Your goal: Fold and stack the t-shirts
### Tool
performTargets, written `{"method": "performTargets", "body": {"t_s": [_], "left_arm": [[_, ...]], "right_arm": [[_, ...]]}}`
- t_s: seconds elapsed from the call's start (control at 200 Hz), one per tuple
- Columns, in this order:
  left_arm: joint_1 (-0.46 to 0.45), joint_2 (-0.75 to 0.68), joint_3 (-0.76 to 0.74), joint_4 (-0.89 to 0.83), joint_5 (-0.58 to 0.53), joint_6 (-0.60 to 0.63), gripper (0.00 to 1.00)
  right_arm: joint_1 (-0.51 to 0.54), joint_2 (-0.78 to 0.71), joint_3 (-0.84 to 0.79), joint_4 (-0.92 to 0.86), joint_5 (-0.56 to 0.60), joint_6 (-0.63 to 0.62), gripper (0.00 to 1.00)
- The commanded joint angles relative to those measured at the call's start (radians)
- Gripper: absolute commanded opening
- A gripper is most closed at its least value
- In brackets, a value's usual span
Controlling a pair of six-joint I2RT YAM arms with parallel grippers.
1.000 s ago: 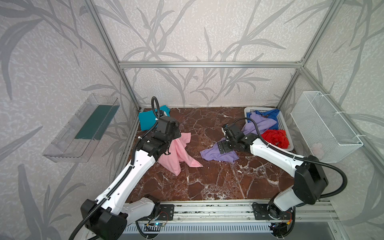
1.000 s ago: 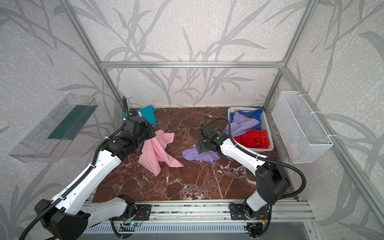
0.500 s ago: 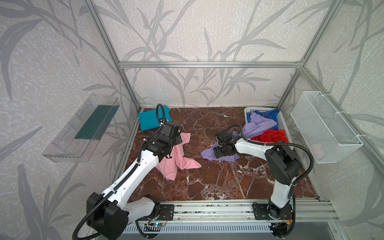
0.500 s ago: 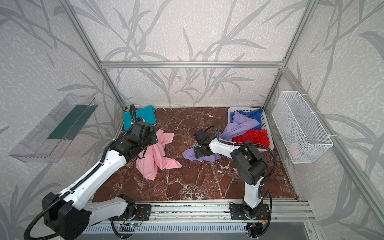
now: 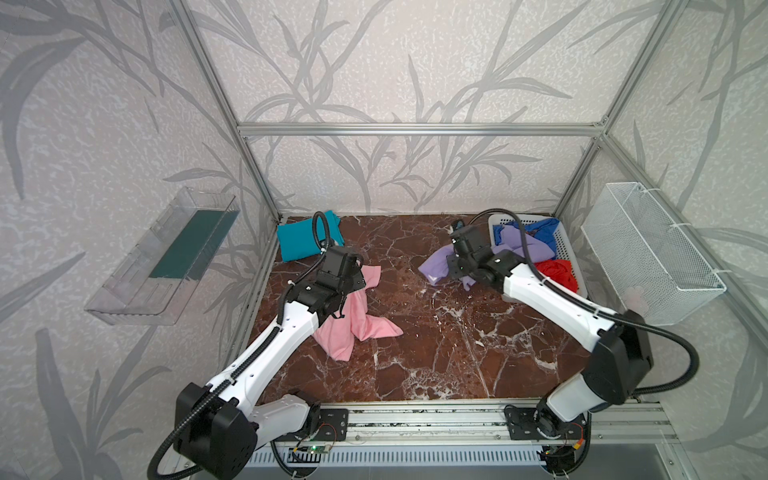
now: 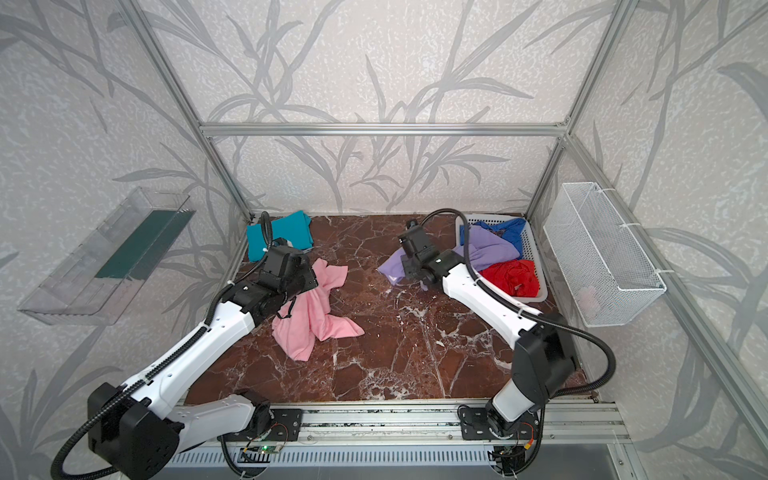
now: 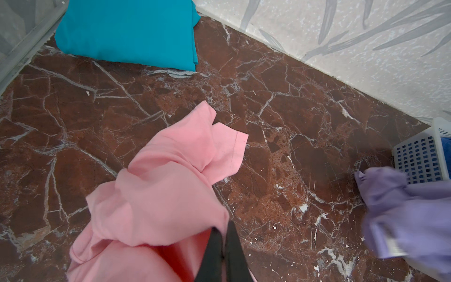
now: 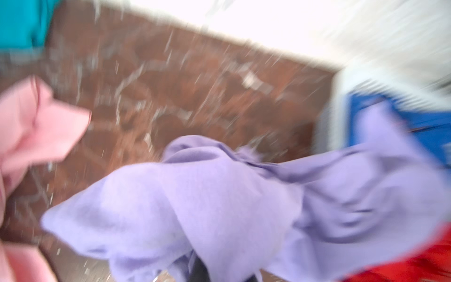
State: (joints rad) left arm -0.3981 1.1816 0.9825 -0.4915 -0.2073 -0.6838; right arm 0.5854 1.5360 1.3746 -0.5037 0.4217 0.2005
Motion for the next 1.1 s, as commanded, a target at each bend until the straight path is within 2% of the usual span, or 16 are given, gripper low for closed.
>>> {"method": "performTargets", "body": {"t_s": [0.0, 0.3, 0.585, 0.815, 0.935, 1.095], "left_arm": [[0.005, -0.001, -0.013, 0.017, 0.01, -0.02, 0.0], [0.005, 0.024, -0.011, 0.027, 0.033, -0.017, 0.0], [0.005, 0.068, -0.008, 0.061, 0.076, -0.036, 0.0], [0.005, 0.082, 0.004, 0.065, 0.08, -0.03, 0.0], [0.005, 0.09, 0.01, 0.066, 0.086, -0.032, 0.0], [0.005, 0.098, 0.013, 0.068, 0.093, -0.039, 0.0]], "right_arm": [[-0.074, -0.054, 0.023, -0.079, 0.181, -0.064, 0.0], [-0.273, -0.165, 0.048, -0.095, 0.285, -0.073, 0.0], [-0.292, -0.187, 0.169, -0.034, 0.417, -0.221, 0.0], [-0.293, -0.198, 0.131, 0.04, 0.561, -0.346, 0.0], [-0.291, -0.173, 0.053, 0.013, 0.578, -0.315, 0.01], [-0.283, -0.133, -0.069, -0.052, 0.492, -0.175, 0.09]]}}
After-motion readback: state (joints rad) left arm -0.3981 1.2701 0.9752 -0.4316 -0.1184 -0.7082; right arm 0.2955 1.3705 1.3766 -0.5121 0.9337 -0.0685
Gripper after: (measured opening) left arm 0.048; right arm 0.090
